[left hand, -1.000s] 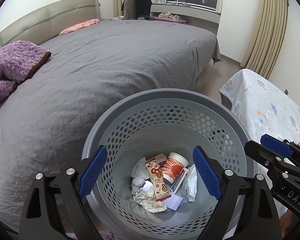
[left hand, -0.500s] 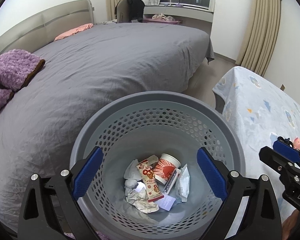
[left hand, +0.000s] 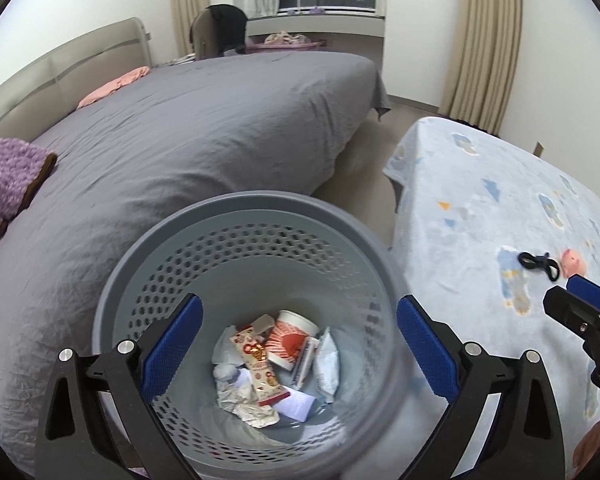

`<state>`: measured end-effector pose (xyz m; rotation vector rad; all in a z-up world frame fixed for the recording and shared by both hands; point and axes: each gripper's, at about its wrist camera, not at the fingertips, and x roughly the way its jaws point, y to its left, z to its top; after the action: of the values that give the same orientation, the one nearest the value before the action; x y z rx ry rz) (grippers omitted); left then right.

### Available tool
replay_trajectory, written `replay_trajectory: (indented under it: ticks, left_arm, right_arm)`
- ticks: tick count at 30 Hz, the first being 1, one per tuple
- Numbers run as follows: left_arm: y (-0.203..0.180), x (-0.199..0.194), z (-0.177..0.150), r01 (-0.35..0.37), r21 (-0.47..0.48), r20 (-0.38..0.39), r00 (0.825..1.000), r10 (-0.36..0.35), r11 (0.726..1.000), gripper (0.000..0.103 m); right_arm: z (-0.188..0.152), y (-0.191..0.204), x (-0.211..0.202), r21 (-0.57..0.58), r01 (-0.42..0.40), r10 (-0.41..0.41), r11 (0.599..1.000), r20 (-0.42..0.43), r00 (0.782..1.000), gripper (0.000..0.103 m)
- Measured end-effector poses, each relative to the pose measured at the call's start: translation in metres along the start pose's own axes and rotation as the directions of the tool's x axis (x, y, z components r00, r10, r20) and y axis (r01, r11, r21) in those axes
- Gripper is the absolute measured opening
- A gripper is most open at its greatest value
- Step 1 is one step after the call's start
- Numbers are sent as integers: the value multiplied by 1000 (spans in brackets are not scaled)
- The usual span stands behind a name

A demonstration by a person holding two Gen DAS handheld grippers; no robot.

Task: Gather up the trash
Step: 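Move both open tools over the pink pig and black cable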

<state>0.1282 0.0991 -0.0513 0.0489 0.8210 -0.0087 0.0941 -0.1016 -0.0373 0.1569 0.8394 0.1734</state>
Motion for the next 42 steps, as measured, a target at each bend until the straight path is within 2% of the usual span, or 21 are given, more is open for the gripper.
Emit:
replay_trajectory:
  ticks: [12, 19, 24, 30, 35, 42]
  left_arm:
    - [-55, -16, -1, 97, 86, 32, 994, -100, 992, 96]
    - [-82, -20, -8, 147, 122, 25, 988, -151, 981, 96]
    - [-95, -18, -14, 167, 145, 12, 985, -171, 975, 96]
    - [-101, -12, -16, 168, 152, -4, 985, -170, 974, 96]
    - [-106, -5, -17, 164, 157, -20, 986, -163, 974, 96]
    - [-113, 1, -18, 163, 169, -34, 987, -159, 972, 96]
  right_arm:
    - [-22, -70, -32, 113, 106, -108, 988, 10, 994, 60]
    - [-25, -108, -31, 146, 172, -174, 974, -1, 985, 60]
    - [-19, -132, -19, 131, 219, -218, 967, -22, 976, 60]
    - [-9, -152, 4, 117, 234, -229, 965, -51, 972, 60]
    - [-2, -157, 27, 108, 235, -228, 966, -71, 971, 60]
    - [8, -157, 48, 77, 276, -269, 958, -85, 959, 60]
